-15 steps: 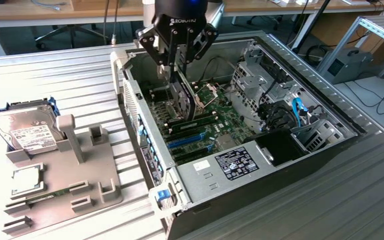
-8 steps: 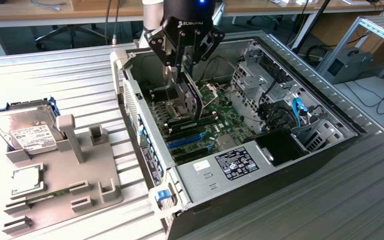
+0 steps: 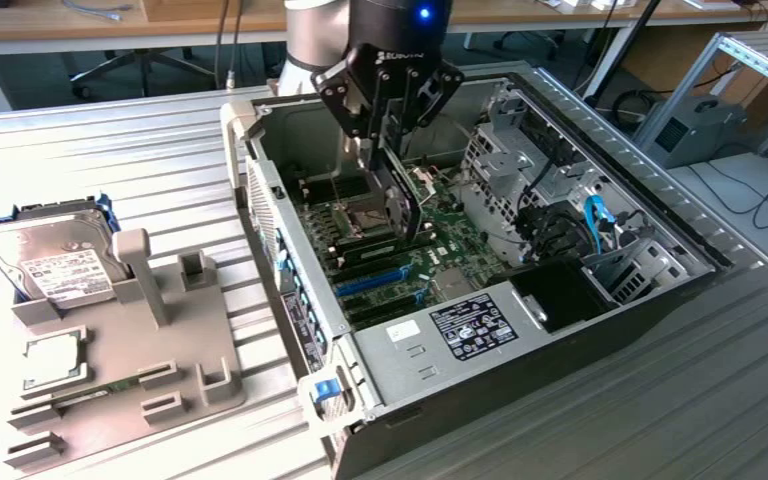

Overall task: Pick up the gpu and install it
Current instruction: 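Pick up the gpu and move the gpu toward the slot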

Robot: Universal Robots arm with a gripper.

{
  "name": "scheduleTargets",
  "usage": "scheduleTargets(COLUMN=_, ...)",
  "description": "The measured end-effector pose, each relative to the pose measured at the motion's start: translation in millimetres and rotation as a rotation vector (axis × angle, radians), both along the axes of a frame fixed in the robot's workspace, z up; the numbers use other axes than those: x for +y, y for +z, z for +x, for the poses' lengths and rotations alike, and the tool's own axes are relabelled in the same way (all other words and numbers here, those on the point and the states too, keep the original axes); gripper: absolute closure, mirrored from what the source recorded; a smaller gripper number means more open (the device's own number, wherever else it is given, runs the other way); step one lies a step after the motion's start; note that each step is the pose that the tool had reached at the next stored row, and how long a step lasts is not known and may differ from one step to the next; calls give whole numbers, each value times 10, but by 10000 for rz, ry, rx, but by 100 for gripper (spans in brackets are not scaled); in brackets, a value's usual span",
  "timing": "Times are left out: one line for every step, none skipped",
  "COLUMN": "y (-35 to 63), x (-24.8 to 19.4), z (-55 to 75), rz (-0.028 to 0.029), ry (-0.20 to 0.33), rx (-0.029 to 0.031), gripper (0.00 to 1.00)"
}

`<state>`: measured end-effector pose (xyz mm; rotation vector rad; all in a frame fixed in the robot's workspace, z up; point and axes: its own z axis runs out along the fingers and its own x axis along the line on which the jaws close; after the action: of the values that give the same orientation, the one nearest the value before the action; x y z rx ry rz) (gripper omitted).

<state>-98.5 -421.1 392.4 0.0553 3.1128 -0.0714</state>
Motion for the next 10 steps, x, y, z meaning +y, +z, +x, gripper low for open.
scheduleTargets(y=-5, x=0, z=20, rz=-1, ry=1, rx=1, gripper=73)
scheduleTargets(y=-13, x=0, z=47, rz=-1, ry=0, rx=1, gripper=73)
scheduleTargets(y=-18, x=0, z=66, rz=-1, ry=0, rx=1, gripper=73)
scheduleTargets(y=-23, x=0, z=86, rz=-2, ry=-1, rx=1, gripper=73)
scheduleTargets(y=-29, x=0, z=107, rz=-1, ry=-1, rx=1, gripper=73)
scheduleTargets(y=-36, x=0, z=138, rz=0, ry=0, rx=1, gripper=73)
scheduleTargets(y=-48, x=0, z=181, rz=-1, ry=1, rx=1, gripper=73)
scheduleTargets(y=-53, x=0, z=195, rz=1, ry=0, rx=0, gripper=73)
scheduleTargets(y=-60, x=0, z=216, rz=1, ry=0, rx=0, gripper=73)
scheduleTargets(y=-68, x=0, z=244, rz=-1, ry=0, rx=1, gripper=73)
